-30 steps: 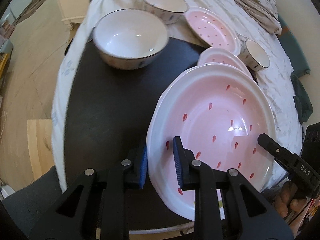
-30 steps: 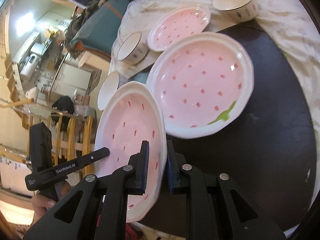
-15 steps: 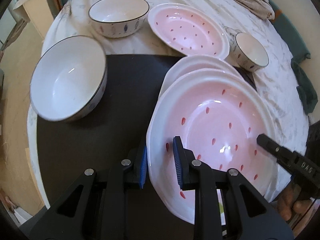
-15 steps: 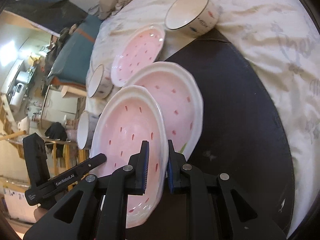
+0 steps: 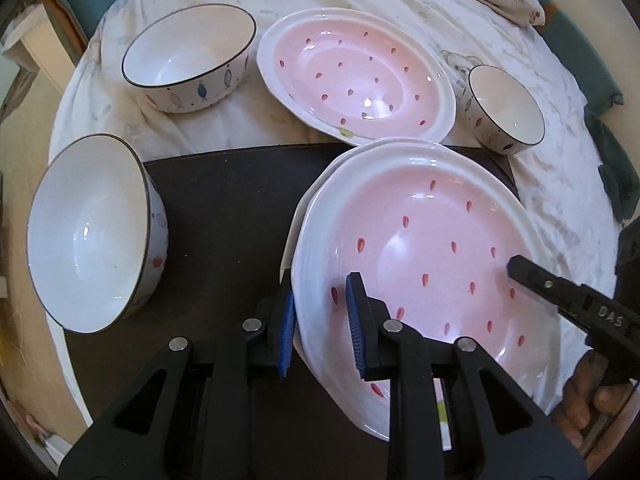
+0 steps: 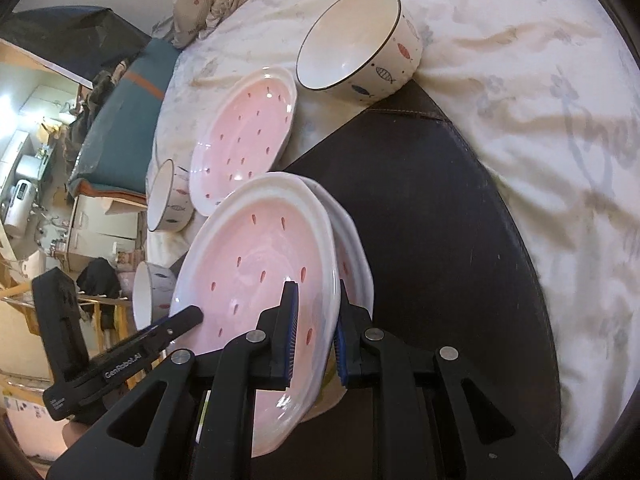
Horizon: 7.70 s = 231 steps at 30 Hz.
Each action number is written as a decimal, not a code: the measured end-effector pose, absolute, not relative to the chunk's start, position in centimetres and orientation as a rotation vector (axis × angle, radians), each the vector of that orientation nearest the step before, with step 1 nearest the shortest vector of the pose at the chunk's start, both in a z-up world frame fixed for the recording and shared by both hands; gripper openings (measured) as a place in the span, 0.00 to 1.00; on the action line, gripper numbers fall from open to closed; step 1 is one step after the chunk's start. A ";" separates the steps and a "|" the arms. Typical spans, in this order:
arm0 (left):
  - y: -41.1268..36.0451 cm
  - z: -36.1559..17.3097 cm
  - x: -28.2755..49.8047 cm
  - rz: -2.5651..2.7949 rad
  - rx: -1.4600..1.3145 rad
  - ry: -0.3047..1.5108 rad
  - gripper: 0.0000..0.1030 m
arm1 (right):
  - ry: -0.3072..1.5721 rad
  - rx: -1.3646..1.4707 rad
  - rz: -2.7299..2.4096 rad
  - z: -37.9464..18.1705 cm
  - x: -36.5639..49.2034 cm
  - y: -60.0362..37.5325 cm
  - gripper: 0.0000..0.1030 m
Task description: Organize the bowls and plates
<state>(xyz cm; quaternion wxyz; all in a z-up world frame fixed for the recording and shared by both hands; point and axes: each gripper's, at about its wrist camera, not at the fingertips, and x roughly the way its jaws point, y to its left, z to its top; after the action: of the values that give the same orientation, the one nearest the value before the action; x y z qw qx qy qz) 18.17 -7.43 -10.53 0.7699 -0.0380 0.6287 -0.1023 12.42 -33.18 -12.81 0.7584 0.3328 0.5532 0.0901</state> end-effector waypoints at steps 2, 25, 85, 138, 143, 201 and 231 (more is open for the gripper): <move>-7.5 -10.6 18.2 -0.221 -0.077 1.359 0.19 | 1.224 0.714 0.194 -13.3 13.0 -33.3 0.19; -7.3 -11.7 17.3 -0.175 0.020 1.391 0.25 | 1.310 0.618 0.176 -14.3 14.3 -31.6 0.20; -9.5 -14.0 16.0 -0.231 0.018 1.359 0.50 | 1.386 0.487 0.137 -15.4 14.7 -30.7 0.40; -3.5 -11.8 5.1 -0.089 0.097 1.365 0.58 | 1.404 0.363 0.249 -14.3 4.0 -23.6 0.41; -3.5 -11.5 4.8 -0.106 0.087 1.375 0.59 | 1.399 0.359 0.241 -14.1 4.0 -23.8 0.48; -3.3 -7.0 21.3 0.051 -0.069 1.249 0.88 | 1.307 0.703 0.184 -16.0 27.0 -28.4 0.23; -3.4 -6.0 21.4 0.020 -0.150 1.256 0.88 | 1.399 0.732 0.295 -14.6 18.4 -30.5 0.14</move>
<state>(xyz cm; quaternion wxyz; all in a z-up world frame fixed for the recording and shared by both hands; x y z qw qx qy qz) 21.44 -3.41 -6.05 0.8065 -0.0703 0.5870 0.0093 18.36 -30.47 -14.60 0.6946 0.3280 0.6265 0.1320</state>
